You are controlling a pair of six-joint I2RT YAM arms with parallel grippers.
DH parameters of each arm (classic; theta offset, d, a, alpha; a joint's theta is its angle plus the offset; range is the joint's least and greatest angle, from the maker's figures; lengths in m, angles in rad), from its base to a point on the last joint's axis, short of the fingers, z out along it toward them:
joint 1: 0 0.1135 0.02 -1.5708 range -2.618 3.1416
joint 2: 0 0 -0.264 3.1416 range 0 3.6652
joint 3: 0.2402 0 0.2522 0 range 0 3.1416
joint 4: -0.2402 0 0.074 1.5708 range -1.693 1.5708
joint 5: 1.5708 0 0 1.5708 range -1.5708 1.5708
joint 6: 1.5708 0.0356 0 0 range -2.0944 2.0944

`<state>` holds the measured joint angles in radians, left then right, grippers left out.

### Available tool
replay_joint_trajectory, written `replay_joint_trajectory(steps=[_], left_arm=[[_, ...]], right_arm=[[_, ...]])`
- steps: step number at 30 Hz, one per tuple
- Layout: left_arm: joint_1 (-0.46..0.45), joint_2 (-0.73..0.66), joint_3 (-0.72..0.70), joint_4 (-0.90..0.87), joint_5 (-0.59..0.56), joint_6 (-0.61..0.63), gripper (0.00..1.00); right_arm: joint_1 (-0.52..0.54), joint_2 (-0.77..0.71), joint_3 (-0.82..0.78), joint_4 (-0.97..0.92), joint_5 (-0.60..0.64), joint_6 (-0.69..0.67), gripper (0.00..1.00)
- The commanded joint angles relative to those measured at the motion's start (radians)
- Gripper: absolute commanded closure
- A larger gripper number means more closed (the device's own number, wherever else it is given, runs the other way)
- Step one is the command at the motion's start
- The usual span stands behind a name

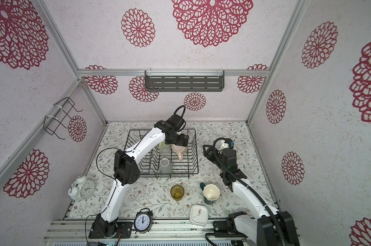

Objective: Load cups into a dish rack
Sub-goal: Place the cup upside down at the dish rack.

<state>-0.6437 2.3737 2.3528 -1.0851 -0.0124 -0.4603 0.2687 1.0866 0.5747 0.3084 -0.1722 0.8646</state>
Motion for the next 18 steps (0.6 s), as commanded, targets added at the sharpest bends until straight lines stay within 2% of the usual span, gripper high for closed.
replay_joint_trajectory(steps=[1, 12, 18], left_arm=[[-0.002, -0.035, 0.022, 0.023, -0.026, 0.023, 0.02], [0.0, -0.067, -0.004, 0.088, -0.047, 0.036, 0.01], [-0.001, -0.139, -0.071, 0.185, -0.101, 0.05, 0.03]], right_arm=[[-0.005, -0.008, 0.02, 0.014, -0.006, -0.019, 0.31], [-0.006, 0.003, 0.022, 0.002, -0.005, -0.04, 0.31], [-0.002, 0.078, 0.076, -0.061, -0.067, -0.154, 0.32]])
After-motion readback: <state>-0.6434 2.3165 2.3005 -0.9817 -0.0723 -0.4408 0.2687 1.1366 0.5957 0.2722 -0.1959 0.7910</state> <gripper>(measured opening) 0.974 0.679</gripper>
